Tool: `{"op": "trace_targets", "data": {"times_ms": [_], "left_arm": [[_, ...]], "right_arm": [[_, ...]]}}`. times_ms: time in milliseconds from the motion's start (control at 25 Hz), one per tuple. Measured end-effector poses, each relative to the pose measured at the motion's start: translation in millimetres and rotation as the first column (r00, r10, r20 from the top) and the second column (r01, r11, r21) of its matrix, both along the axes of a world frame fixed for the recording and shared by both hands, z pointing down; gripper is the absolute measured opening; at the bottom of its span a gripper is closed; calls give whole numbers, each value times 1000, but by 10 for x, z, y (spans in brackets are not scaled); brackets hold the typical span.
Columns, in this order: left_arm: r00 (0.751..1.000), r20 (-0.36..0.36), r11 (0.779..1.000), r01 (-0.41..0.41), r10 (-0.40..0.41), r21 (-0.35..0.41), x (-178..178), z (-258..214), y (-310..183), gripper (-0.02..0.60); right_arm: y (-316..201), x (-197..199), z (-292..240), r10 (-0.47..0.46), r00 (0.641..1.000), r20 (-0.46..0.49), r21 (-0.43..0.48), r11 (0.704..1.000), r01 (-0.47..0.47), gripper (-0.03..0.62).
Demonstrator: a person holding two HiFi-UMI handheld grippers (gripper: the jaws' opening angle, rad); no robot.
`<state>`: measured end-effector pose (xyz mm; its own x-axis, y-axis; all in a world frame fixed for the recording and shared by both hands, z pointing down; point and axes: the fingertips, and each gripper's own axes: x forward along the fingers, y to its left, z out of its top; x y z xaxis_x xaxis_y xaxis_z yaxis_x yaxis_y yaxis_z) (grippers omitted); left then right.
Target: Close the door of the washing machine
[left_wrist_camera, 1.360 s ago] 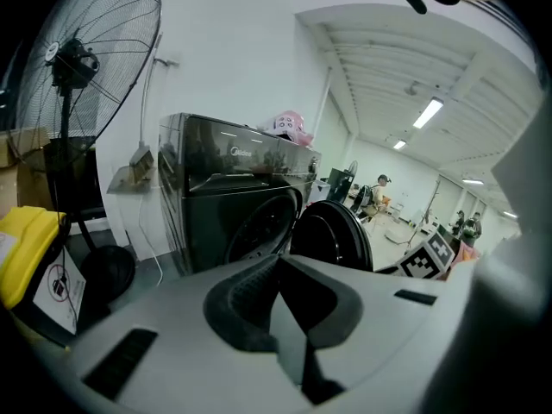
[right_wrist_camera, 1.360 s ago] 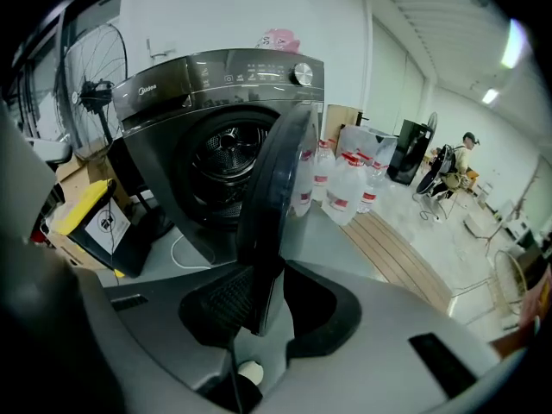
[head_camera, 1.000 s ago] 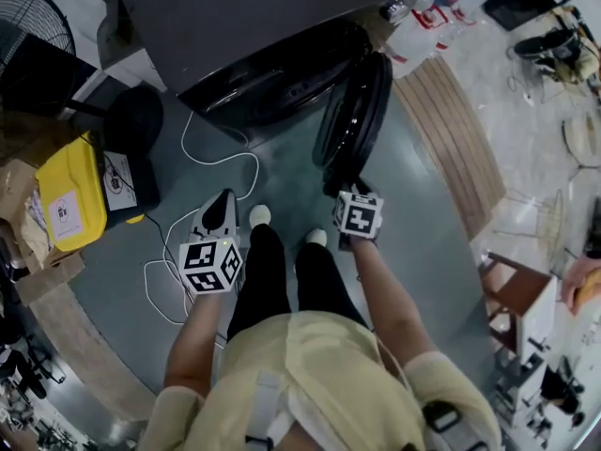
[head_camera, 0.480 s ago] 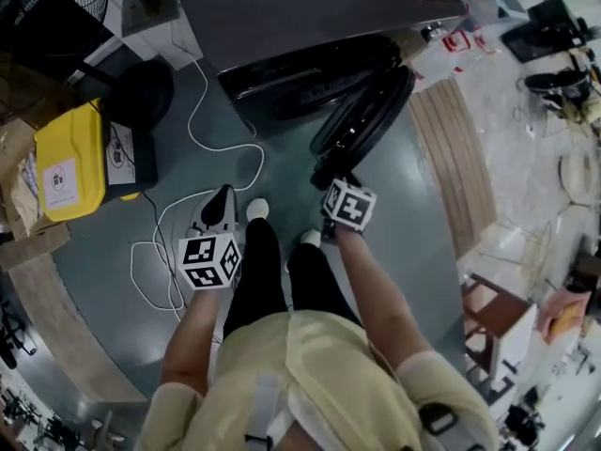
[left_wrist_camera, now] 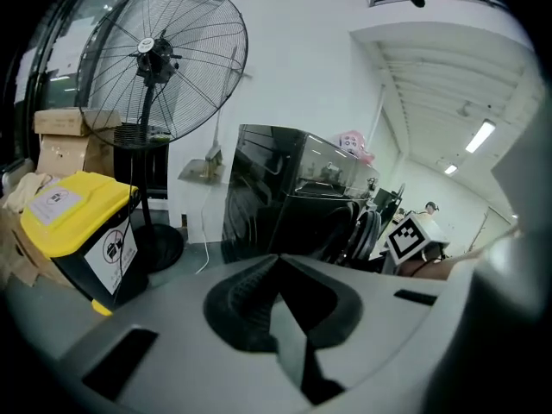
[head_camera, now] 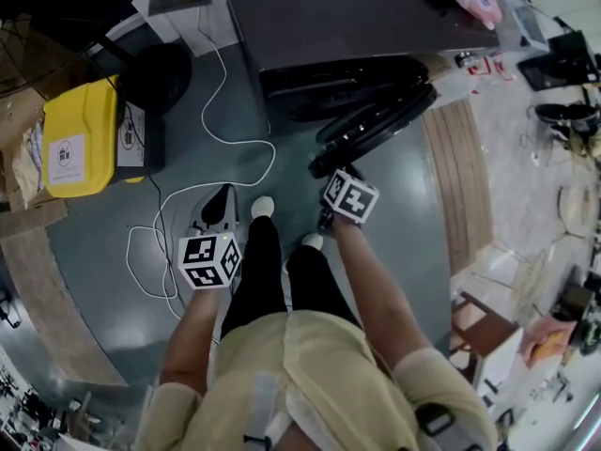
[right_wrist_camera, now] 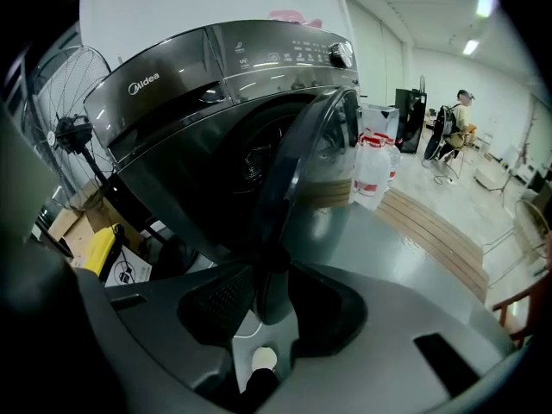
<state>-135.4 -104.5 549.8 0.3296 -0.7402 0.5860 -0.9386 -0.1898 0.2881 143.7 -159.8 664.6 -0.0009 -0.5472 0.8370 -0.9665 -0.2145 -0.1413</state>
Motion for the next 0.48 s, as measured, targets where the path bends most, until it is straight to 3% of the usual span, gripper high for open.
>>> {"op": "trace_targets", "data": {"times_ms": [480], "left_arm": [[999,-27,999,40,-40,-10,-319,59,-294,3]], "right_arm": [[-385,-329,43,8,1000,23,-1,1000,-8,123]]}}
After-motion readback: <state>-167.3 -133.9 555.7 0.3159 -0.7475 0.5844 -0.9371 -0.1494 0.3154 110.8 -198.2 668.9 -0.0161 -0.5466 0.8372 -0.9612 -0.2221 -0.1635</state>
